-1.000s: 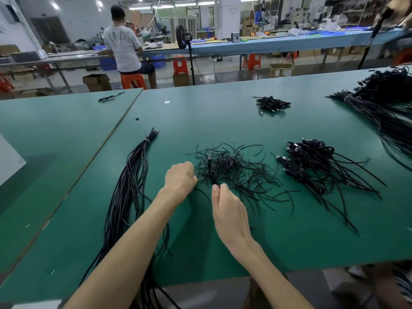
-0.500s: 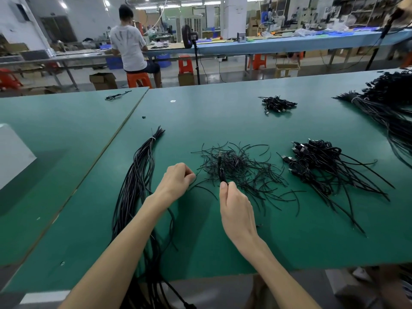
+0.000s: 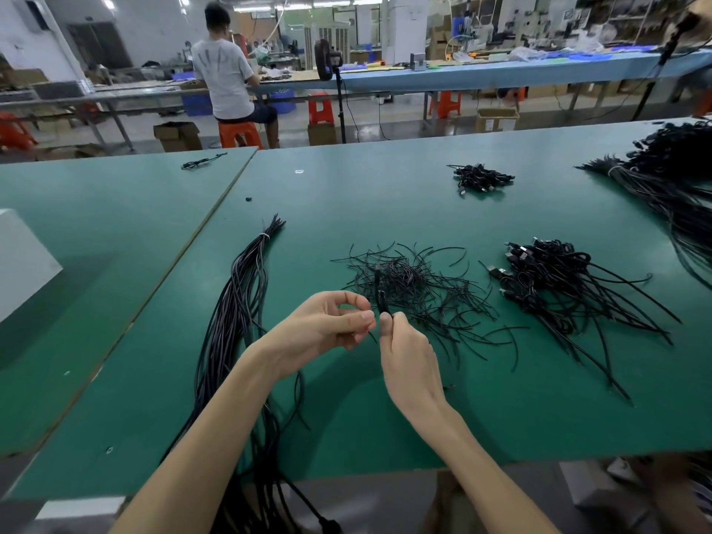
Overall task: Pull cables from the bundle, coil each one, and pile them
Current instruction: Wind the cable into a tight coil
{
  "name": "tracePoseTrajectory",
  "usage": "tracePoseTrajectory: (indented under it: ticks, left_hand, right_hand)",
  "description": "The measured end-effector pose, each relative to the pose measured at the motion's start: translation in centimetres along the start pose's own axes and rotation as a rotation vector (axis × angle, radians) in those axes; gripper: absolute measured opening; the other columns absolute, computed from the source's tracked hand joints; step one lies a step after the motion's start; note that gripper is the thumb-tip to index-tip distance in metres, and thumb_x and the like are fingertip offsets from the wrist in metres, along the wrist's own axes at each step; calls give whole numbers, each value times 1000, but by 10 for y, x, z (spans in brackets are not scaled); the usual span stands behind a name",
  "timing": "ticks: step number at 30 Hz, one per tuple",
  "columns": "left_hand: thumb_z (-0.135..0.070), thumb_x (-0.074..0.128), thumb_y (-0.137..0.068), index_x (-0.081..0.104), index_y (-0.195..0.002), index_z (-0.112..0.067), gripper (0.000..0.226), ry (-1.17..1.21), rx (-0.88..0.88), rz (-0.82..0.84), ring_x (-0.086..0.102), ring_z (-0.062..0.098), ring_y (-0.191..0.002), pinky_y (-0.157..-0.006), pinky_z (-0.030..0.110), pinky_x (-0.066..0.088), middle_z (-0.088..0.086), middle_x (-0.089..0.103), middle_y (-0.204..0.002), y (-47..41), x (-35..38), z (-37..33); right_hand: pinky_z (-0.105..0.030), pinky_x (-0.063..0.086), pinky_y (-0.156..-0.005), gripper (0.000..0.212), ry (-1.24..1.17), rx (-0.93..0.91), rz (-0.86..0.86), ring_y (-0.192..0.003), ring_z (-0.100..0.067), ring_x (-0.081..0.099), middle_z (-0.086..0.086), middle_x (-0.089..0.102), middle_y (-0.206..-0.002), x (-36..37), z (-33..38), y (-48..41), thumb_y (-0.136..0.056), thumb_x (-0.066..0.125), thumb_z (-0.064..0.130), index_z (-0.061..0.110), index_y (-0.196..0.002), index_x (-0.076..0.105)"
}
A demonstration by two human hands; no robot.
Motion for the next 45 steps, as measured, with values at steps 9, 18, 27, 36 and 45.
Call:
tracePoseTrajectory:
  ticks: [9, 18, 27, 36, 45]
  left_hand:
    - [-6, 69, -88, 50, -142, -6, 57, 104, -64, -69, 45, 16, -68, -67, 29, 43, 5, 61, -80, -2, 3, 10]
    - [-10, 61, -90, 71, -129, -10, 40, 54, -19, -45, 35, 12, -67, -74, 28, 39, -1, 45, -80, -2, 5, 14]
    - [-12, 63, -90, 71, -126, -6, 37, -67, -76, 13, 31, 16, -68, -68, 25, 43, 0, 44, -75, 0, -2, 15]
    - [-19, 77, -90, 59, -144, -25, 57, -24, 8, 75, 57, 18, -99, -81, 30, 42, 3, 66, -124, -2, -6, 29]
    - [-7, 77, -87, 56, -144, -22, 62, 22, 110, 172, 60, 23, -110, -98, 38, 48, 5, 66, -126, -10, 3, 31]
  right_hand:
    - [-24, 27, -50, 36, 11, -106, 44, -56, -9, 43, 7, 51, -69, 1, 2, 3, -111, 27, 35, 28, -76, 34]
    - [-21, 27, -52, 40, -204, -106, 86, -50, -4, 44, 12, 45, -59, 5, -5, 1, -111, 30, 41, 23, -78, 46]
    - [-27, 30, -52, 44, -365, -73, 81, -53, -8, 31, 16, 42, -56, 3, -5, -1, -109, 32, 45, 19, -77, 46]
    - [-23, 35, -60, 47, -547, 6, 162, -58, -3, 38, 16, 44, -59, 0, -7, -3, -111, 38, 32, 7, -80, 62]
    - [-15, 25, -45, 57, -750, 54, 245, -45, -3, 28, 15, 37, -51, -8, -3, -2, -109, 42, 21, 31, -53, 45]
Point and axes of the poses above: each hand's wrist, its own y-axis away from the middle knuckle, its own x-axis out of the palm, z = x × y, the point moved 1 cm from there along -y, towards the middle knuckle
